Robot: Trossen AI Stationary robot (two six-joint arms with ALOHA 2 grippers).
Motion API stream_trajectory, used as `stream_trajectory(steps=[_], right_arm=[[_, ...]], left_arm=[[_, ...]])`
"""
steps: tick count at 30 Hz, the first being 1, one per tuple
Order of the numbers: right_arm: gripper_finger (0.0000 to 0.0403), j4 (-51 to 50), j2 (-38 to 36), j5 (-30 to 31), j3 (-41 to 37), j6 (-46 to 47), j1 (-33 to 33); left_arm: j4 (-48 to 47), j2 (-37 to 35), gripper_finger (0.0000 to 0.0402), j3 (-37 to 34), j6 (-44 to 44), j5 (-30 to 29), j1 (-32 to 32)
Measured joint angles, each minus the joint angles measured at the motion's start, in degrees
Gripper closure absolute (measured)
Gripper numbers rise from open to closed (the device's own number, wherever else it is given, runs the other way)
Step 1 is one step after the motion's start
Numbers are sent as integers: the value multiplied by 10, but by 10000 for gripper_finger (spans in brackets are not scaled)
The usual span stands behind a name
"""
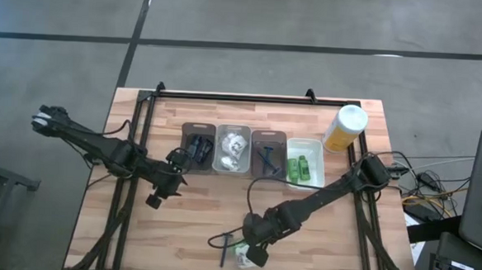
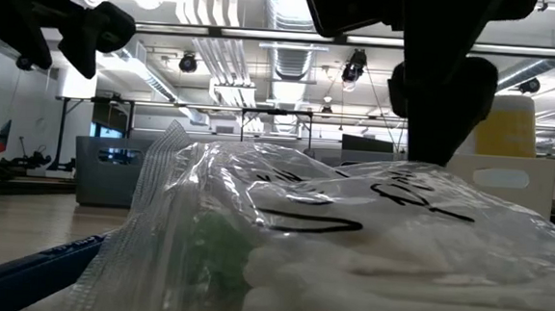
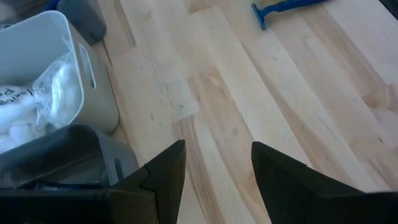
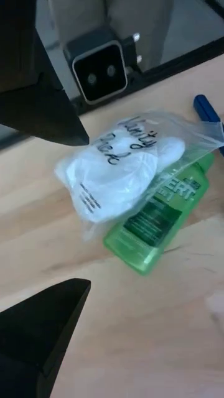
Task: Pick & Place Travel size toiletries
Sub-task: Put the white cotton pack into the gray bin
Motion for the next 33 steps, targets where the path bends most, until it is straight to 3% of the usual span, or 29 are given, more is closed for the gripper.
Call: stream_trajectory(steps=[17,33], right_arm=[[40,45,1,22,-9,-119,6],[39,128,9,4,-60,-100,13]], left_arm=[[0,0,214,-3,-42,-1,0],[0,0,214,-3,-47,-22,0]])
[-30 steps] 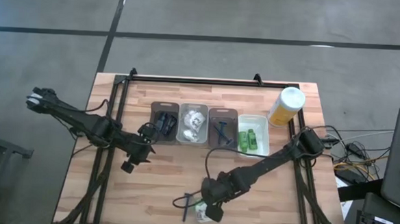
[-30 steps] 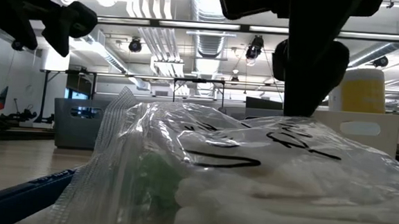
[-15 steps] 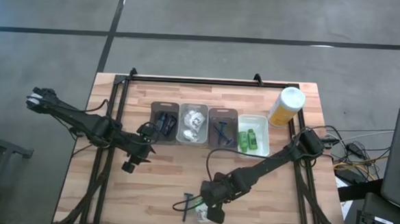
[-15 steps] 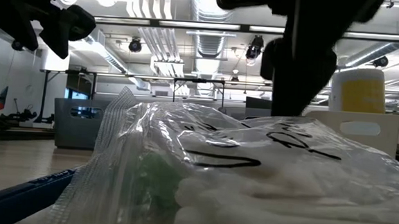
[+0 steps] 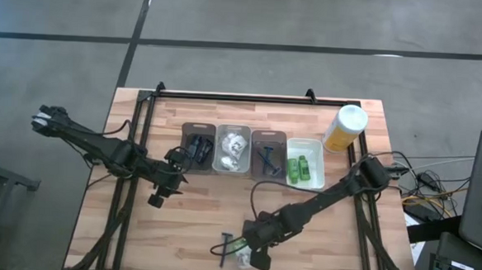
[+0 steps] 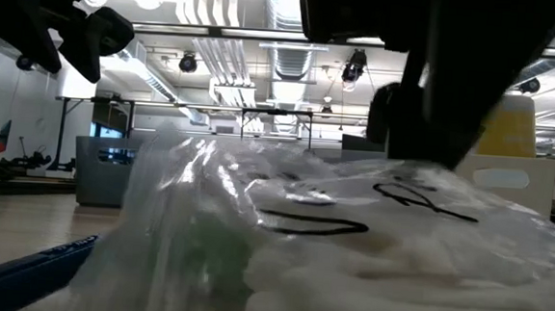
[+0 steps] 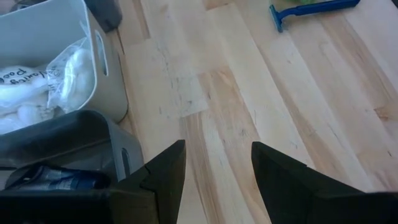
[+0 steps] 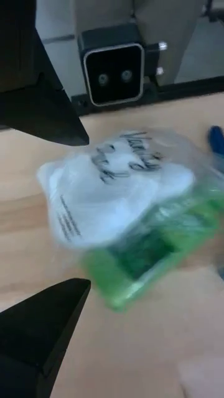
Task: Pick & Place Travel size toiletries
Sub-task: Put the white cotton pack into the gray bin
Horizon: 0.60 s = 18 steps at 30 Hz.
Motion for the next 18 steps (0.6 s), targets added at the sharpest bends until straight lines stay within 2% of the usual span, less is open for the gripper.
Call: stream_trajectory(steps=[3,10,18], right_arm=[[39,4,15,-20,2,2,2],[39,6,25,-22,17,29,2],[39,20,27,-18,16,18,2]], left_arm=[[0,0,214,0,-3,-1,0],[0,0,214,0,-8,-1,0],[2,0,214,0,-13,-5,0]])
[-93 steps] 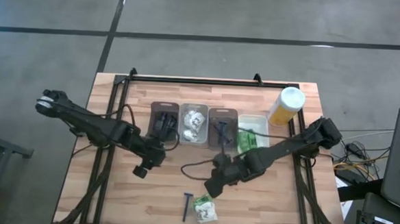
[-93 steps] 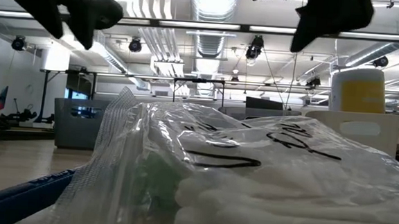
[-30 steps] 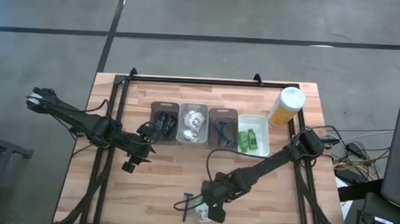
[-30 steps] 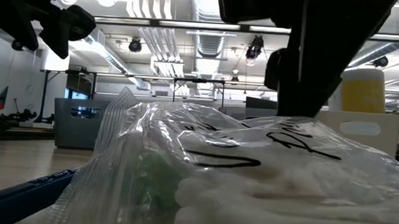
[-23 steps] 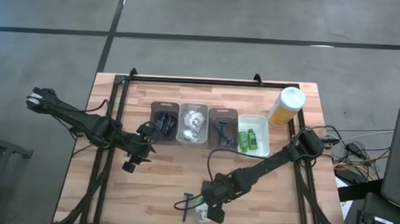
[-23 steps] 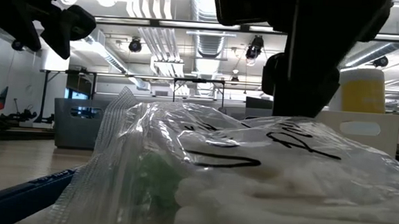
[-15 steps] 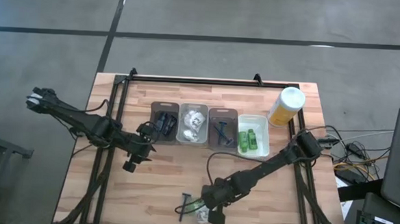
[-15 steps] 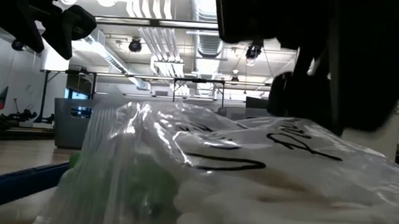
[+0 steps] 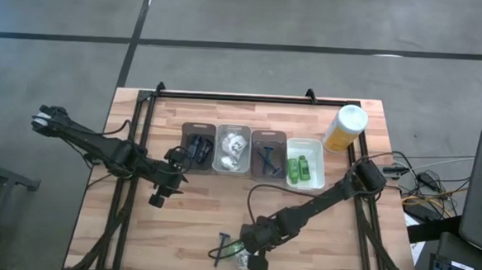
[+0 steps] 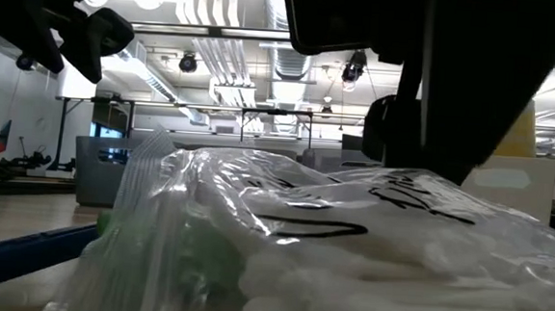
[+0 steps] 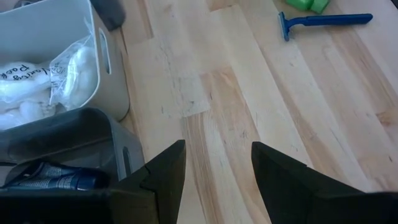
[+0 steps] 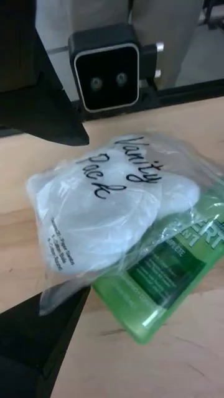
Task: Pick & Place Travel size toiletries
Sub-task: Put the white cotton pack into the gray bin
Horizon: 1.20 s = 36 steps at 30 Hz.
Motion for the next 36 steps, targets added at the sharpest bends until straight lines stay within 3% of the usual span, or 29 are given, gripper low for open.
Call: stream_trajectory(steps=[7,17,28,36], right_arm=[[44,1,0,1,-3,-21,0],[130,11,18,-27,-3,6,-2],[262,-5,9,-104,12,38,-2],[381,-68,-35,-17,14,61,-4]], left_arm=[[0,0,214,0,-12,-1,0],[0,0,214,0,-15,-2,0],[3,0,214,0,-15,-2,0],[5,0,214,1,-15,-10,0]])
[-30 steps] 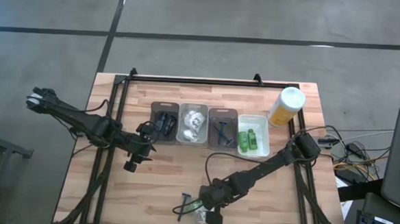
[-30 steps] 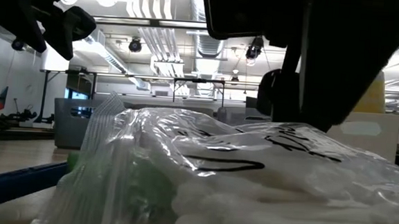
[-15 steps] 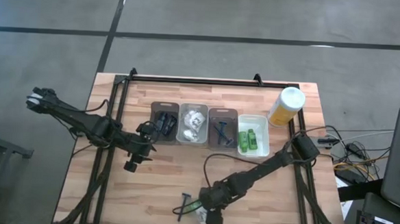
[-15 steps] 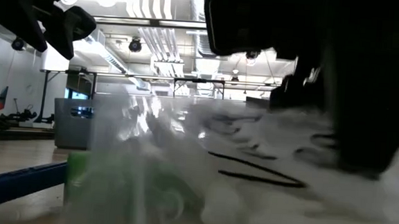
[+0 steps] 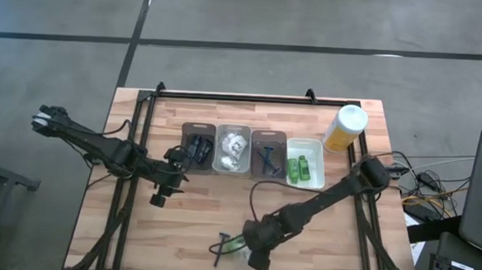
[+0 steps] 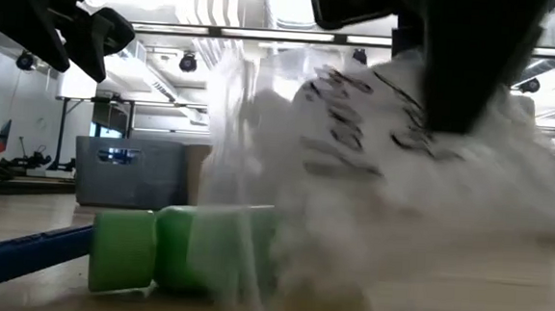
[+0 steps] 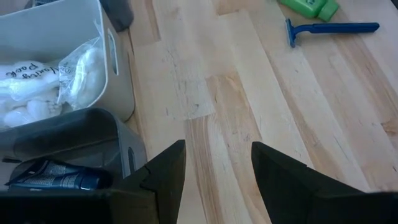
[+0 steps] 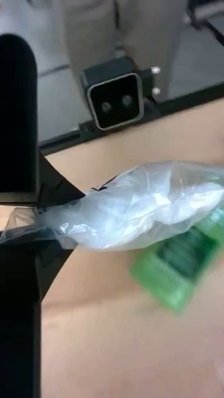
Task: Pick & Place Travel size toiletries
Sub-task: Put the white cotton pack into the gray bin
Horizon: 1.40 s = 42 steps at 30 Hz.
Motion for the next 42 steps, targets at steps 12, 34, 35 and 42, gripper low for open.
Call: stream_trajectory(steps=[12,34,35,42], right_arm=[[380,-154,-146,206,-3,100,-31],[380,18,-111,379,-7,238,-241],[380,21,-110,372,-8,238,-244],[380,32,-94,380,-7,250,-249]], left_arm=[[2,-1,214,0,0,-5,0],[-70,-39,214,1,-86,-64,0],[-76,-45,214,1,-90,-64,0],[-103,-78,214,1,-94,-63,-1]])
